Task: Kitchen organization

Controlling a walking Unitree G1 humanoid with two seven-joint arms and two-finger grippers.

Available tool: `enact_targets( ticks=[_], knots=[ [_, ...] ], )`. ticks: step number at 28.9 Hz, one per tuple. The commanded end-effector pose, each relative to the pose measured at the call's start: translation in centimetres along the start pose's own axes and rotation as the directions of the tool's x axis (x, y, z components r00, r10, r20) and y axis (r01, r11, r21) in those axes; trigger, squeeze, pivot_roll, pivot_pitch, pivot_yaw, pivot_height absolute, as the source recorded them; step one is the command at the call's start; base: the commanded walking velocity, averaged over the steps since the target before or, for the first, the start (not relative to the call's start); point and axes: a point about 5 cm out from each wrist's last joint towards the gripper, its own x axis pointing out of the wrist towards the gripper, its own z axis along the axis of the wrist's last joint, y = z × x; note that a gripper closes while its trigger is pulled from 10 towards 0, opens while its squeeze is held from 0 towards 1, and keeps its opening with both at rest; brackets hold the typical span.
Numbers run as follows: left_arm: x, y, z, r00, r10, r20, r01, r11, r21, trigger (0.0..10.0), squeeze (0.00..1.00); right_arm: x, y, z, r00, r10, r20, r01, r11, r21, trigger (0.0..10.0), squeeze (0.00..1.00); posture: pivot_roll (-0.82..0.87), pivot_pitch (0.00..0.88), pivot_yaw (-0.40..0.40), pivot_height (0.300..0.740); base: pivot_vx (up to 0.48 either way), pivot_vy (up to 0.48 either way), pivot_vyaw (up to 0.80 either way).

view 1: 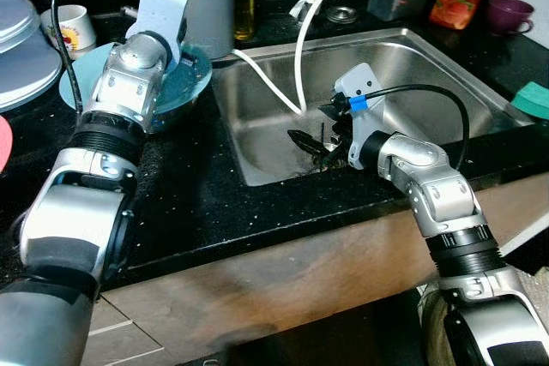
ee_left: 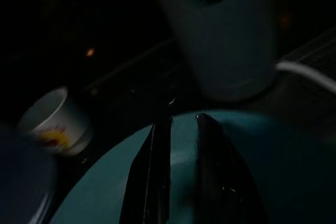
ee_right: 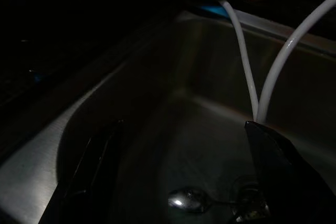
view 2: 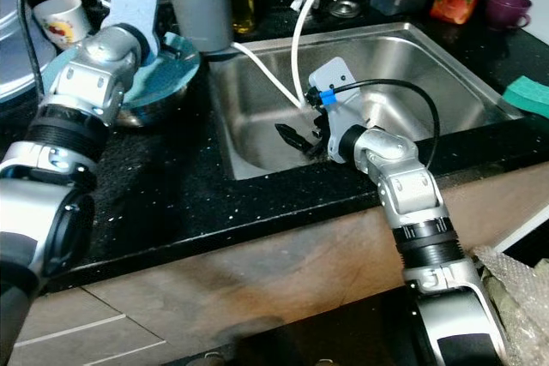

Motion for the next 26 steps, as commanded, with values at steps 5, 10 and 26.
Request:
enact_targets(
  ticks=[5, 10, 26],
  knots=[
    [0.1, 0.4, -2.0, 0.986, -0.075, -0.150, 0.060, 0.993, -0.105, 10.0, 1.00, -0.1, -0.3, 0.2, 1.000, 0.003, -0.001, -0.003, 1.000, -0.012, 10.0, 0.00, 0.02, 0.073, -0.009, 0.740, 0.000, 0.000, 0.00],
    [0.1, -0.1, -2.3, 0.974, -0.126, -0.190, 0.088, 0.977, -0.195, 10.0, 0.00, -0.2, -0.4, 0.3, 1.000, 0.000, 0.002, 0.000, 1.000, -0.016, 10.0, 0.00, 0.02, 0.074, -0.011, 0.740, 0.000, 0.000, 0.00],
    [-0.6, 1.3, -3.9, 0.913, -0.160, -0.375, 0.108, 0.982, -0.155, 10.0, 0.00, -0.1, -0.4, 0.4, 1.000, 0.009, 0.001, -0.009, 1.000, -0.020, 10.0, 0.00, 0.02, 0.073, -0.019, 0.740, 0.000, 0.000, 0.00]
  ],
)
